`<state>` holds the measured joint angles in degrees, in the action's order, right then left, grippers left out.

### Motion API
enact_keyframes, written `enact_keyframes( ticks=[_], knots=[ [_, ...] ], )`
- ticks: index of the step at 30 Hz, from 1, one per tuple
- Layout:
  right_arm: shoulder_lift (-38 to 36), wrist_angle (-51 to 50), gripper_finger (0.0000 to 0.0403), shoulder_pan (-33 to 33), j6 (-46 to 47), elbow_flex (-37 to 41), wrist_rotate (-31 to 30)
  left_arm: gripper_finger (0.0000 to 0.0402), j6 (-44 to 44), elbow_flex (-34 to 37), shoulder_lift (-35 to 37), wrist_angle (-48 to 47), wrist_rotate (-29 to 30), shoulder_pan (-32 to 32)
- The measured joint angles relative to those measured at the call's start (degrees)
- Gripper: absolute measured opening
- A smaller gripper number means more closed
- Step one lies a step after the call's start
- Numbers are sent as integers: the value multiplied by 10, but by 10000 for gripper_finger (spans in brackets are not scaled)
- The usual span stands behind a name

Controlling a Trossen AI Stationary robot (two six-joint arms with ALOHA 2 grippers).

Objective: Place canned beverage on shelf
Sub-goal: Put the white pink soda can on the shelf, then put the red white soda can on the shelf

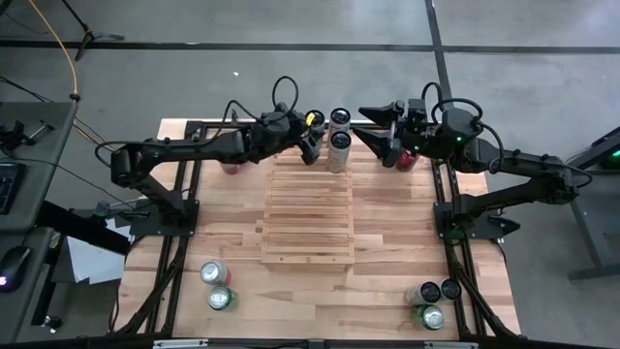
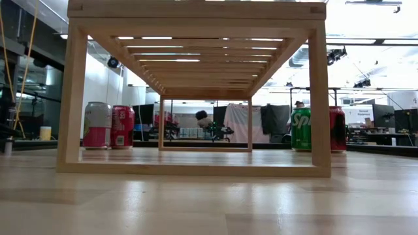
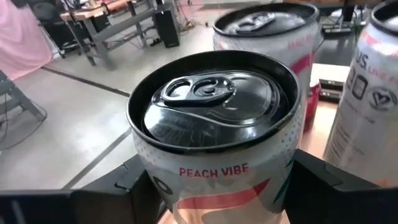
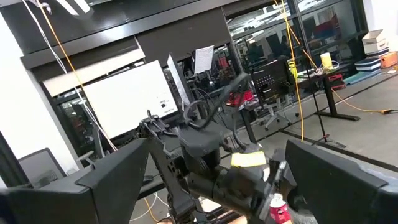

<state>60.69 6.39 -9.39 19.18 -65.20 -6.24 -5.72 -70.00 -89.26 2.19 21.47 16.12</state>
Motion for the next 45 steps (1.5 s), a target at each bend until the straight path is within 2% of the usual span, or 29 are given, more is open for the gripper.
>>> enact_keyframes(
  ticks=[8, 14, 17, 25, 31, 34, 41, 45],
  knots=[
    [0, -2, 366, 0, -1, 0, 0, 236, -14, 0, -3, 10, -2, 0],
    [0, -2, 366, 0, -2, 0, 0, 333, -15, 0, -2, 10, 0, 0],
    [0, -2, 366, 0, -2, 0, 0, 361, -12, -1, 1, 10, 0, 0],
    [0, -2, 366, 0, -2, 0, 0, 367, 5, -1, 29, 9, 1, 0],
    [0, -2, 366, 0, -2, 0, 0, 367, 22, -1, 99, 6, -10, -2],
    [0, -2, 366, 0, -3, 0, 0, 367, 50, -1, 148, -12, -45, -2],
    [0, -2, 366, 0, -38, 0, 0, 367, 146, -1, 264, -124, -207, -6],
    [0, -2, 366, 0, -48, 0, 1, 367, 171, -1, 318, -159, -217, -32]
  ],
)
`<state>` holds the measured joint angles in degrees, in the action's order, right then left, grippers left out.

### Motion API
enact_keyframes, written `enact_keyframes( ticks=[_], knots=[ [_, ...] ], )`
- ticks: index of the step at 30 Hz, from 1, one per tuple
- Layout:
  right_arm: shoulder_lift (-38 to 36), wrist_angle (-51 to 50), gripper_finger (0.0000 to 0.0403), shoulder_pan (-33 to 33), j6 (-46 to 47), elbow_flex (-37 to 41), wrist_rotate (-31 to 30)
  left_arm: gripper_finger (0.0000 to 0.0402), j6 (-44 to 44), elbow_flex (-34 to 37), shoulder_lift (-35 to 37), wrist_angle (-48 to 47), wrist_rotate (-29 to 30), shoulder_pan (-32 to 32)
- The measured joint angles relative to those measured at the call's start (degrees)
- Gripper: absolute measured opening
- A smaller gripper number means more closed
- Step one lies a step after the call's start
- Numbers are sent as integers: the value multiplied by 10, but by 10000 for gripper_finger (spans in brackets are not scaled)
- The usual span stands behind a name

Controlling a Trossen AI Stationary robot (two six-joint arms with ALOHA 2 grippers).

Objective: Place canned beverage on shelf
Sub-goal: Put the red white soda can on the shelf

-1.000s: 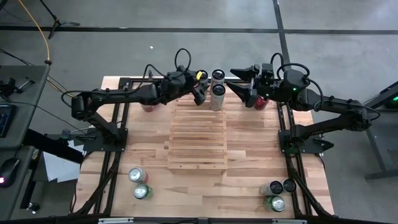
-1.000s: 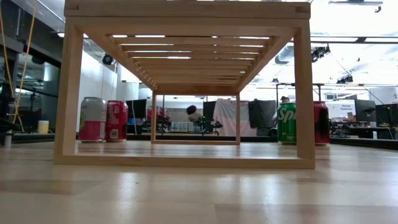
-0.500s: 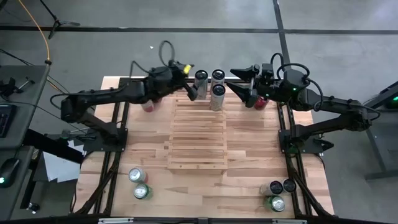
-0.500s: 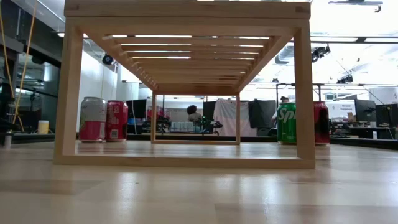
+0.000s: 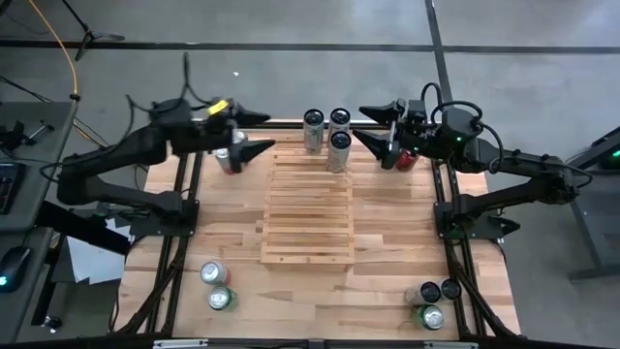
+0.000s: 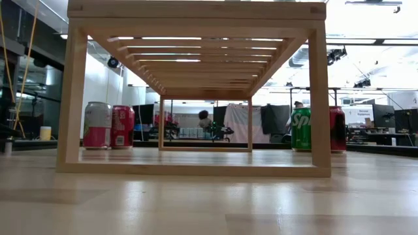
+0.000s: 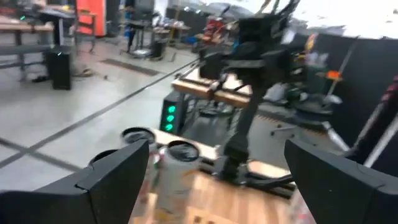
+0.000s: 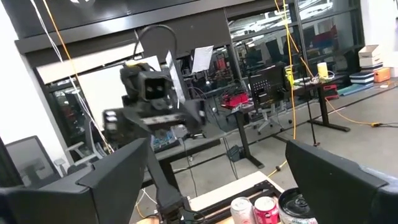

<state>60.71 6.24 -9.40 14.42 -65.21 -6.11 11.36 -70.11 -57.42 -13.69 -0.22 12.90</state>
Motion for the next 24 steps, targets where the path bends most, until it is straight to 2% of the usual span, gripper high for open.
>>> enact_keyframes(
  ticks=[8, 24],
  knots=[
    [0, 0, 366, 0, -6, 0, 3, 367, -22, 0, 56, -7, 111, -70],
    [0, 0, 366, 0, -4, 0, 7, 366, -25, 0, 55, -7, 130, -93]
  ],
)
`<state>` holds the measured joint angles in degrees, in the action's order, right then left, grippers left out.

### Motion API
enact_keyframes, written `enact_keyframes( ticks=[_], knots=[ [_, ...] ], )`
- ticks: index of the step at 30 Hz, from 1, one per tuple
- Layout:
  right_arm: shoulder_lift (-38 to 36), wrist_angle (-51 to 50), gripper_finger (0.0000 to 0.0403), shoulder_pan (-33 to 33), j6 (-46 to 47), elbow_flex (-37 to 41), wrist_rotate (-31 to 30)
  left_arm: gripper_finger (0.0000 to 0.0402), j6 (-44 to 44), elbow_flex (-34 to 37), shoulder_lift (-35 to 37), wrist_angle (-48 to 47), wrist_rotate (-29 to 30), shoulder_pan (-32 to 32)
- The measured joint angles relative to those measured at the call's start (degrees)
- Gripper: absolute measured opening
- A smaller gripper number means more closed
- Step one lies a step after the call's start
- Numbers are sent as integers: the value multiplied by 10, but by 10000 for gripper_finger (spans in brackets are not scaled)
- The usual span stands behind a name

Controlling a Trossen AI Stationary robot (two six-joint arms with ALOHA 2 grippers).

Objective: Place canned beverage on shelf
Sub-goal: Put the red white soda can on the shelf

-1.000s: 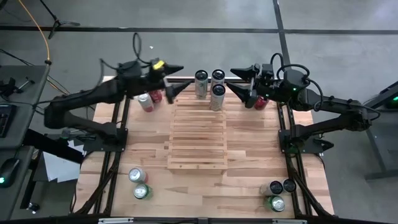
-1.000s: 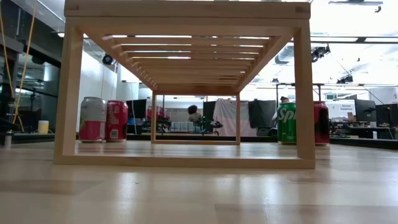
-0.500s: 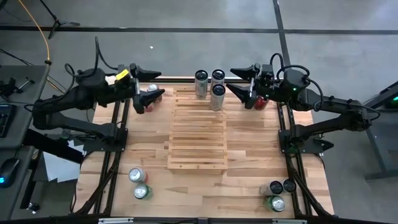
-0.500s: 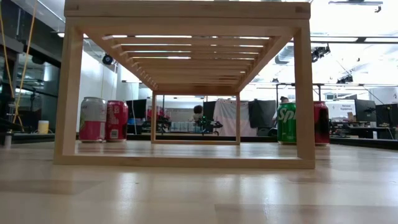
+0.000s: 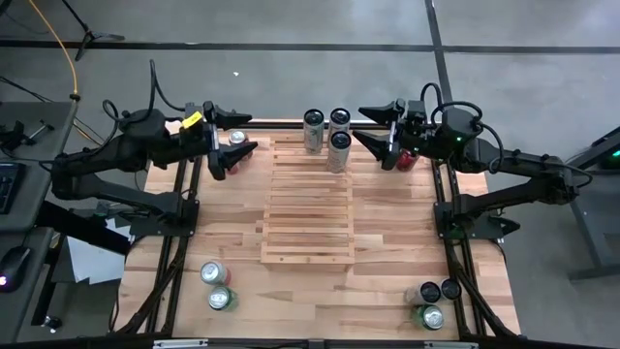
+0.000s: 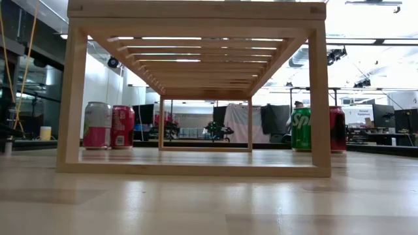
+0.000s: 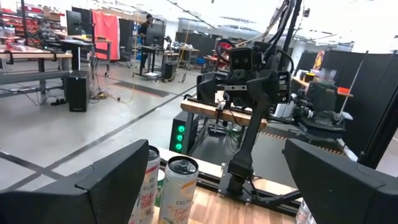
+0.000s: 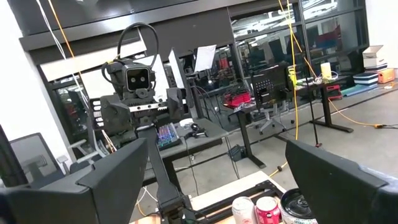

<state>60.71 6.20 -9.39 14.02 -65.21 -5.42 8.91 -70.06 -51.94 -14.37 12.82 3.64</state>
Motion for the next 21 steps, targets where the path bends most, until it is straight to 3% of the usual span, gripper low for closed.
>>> enact_keyframes(
  ticks=[8, 11, 15, 17, 21],
  knots=[
    [-7, -61, 366, 0, 1, 0, -6, 366, 0, 0, 0, 0, 0, 0],
    [-24, -135, 366, 0, 34, 0, -79, 366, 5, 0, 0, 0, 0, 0],
    [-52, -319, 366, 0, 65, 0, -238, 366, 5, 0, 0, -2, 0, 0],
    [-59, -454, 366, -7, 123, 0, -300, 366, 8, 0, 0, -3, 0, 0],
    [-53, -726, 366, -60, 305, 14, -300, 366, 16, 0, 0, -6, 0, 0]
  ],
)
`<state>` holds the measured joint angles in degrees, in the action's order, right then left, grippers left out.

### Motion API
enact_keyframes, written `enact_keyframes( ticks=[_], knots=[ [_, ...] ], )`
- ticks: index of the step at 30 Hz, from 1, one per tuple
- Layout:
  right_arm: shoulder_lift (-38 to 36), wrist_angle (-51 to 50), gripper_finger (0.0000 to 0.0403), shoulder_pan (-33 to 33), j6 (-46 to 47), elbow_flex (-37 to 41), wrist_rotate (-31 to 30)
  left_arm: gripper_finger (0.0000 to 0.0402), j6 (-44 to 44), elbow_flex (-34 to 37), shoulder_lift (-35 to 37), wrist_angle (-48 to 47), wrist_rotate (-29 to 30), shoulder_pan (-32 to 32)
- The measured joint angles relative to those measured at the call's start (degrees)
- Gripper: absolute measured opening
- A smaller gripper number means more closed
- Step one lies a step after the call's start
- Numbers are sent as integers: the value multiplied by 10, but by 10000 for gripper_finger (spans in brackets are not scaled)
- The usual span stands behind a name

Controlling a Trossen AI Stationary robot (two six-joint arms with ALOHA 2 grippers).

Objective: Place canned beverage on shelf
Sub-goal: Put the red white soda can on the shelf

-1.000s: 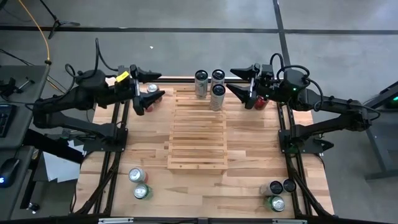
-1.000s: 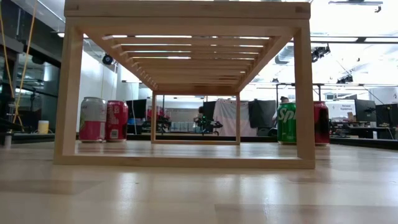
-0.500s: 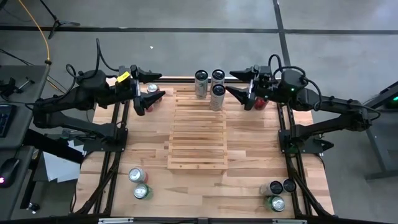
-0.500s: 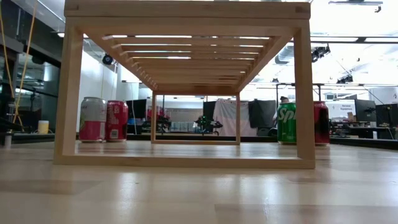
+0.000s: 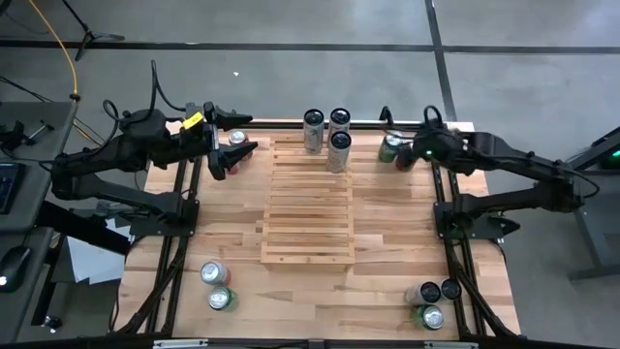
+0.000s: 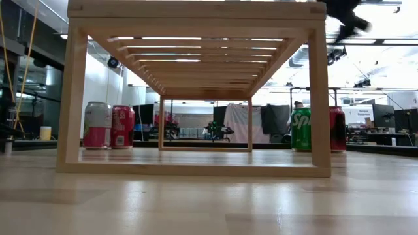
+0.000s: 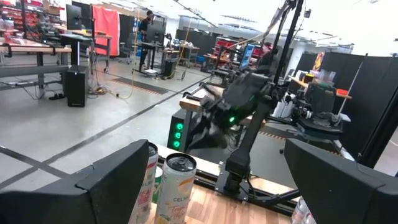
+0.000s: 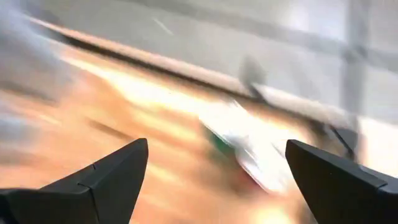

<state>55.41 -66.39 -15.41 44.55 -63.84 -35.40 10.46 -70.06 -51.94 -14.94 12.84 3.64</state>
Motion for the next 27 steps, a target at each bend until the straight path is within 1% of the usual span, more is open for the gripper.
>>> enact_keyframes(
  ticks=[2, 3, 5, 7, 10, 14, 17, 20, 27],
  knots=[
    [1, -65, 366, -25, 57, 28, 9, 366, 0, 0, 0, -1, 0, 0],
    [-2, -71, 366, -37, 70, 44, 11, 366, 0, 0, 0, -1, 0, 0],
    [-12, -53, 366, -63, 73, 78, 23, 366, 0, 0, 0, -1, 0, 0],
    [-19, 0, 366, -96, 54, 110, 61, 366, 0, 0, 0, 0, 0, 0],
    [-23, 97, 366, -149, -3, 152, 130, 366, 1, 0, 0, 0, 0, 0],
    [-4, 144, 366, -225, -116, 164, 173, 366, 5, 0, 0, 0, 0, 0],
    [21, 145, 366, -263, -222, 147, 207, 366, 5, 0, 0, 0, 0, 0],
    [54, 135, 366, -290, -310, 131, 221, 366, 5, 0, 0, 0, 0, 0],
    [132, 116, 366, -332, -431, 117, 253, 366, 15, 0, 0, 0, 0, 0]
  ],
)
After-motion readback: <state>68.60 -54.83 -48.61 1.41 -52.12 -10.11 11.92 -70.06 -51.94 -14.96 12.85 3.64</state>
